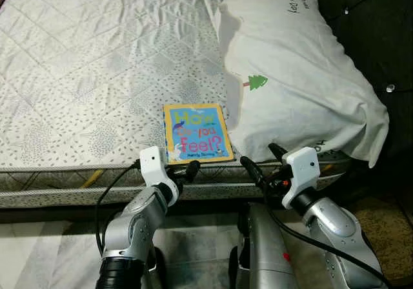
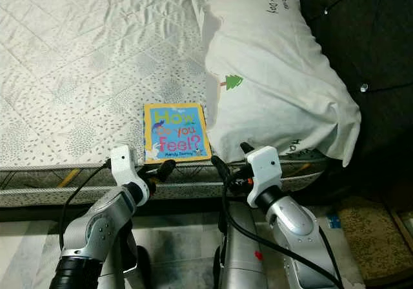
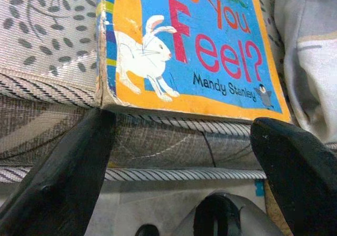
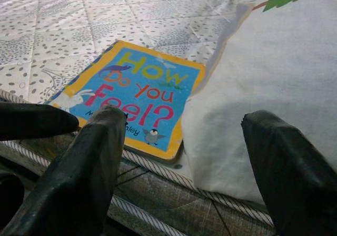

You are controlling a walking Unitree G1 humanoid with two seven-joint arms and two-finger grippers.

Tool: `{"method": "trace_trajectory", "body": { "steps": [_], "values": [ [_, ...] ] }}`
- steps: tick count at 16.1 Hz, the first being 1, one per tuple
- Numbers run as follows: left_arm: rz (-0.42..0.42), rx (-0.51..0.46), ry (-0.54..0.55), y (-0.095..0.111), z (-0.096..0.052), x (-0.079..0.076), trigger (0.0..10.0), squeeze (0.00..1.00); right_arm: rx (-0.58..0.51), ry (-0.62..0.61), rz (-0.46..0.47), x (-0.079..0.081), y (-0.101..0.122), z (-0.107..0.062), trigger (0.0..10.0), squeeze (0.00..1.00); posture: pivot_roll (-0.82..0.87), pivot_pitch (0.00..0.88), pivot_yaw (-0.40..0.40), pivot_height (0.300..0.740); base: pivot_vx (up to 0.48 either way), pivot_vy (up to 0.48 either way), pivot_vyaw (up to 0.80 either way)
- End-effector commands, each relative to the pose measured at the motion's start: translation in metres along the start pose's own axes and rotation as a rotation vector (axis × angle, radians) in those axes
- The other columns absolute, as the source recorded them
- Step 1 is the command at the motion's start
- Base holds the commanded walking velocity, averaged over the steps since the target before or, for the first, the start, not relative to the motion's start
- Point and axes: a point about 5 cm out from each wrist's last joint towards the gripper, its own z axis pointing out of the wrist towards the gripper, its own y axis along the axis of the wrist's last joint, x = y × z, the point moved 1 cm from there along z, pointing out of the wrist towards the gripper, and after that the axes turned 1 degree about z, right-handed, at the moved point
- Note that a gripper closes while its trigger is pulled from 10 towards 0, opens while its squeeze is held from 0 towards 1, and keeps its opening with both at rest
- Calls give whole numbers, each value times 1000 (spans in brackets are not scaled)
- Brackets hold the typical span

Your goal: Clean up the room

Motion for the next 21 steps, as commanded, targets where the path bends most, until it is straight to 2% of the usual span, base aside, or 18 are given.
{"method": "trace_trajectory", "body": {
  "steps": [1,5,6,7,11,15,21],
  "values": [
    [4,-3,26,0,1,6,10000,1000,10,-6,-5,0,-3,-3,10000,0,-92,236,-30,539,0,0,0],
    [11,-26,65,5,-1,16,10000,1000,12,-7,-6,-1,-4,-4,10000,0,-91,237,-30,539,0,0,0],
    [14,-35,81,8,-1,21,10000,698,12,-6,-5,0,-4,-4,10000,0,-90,238,-31,539,0,0,0],
    [17,-26,79,8,0,22,10000,0,12,-5,-4,0,-4,-4,10000,0,-90,238,-31,539,0,0,0],
    [25,-23,69,10,4,19,10000,0,11,-3,-6,0,-3,-3,10000,0,-94,236,-33,539,0,0,0],
    [27,33,-10,-4,7,-2,10000,0,12,-4,-8,-1,-3,-3,10000,0,-96,236,-33,539,0,0,0],
    [22,71,-51,-19,5,-14,10000,0,7,-3,-11,-2,-2,-2,10000,0,-95,230,-32,539,0,0,0]
  ]
}}
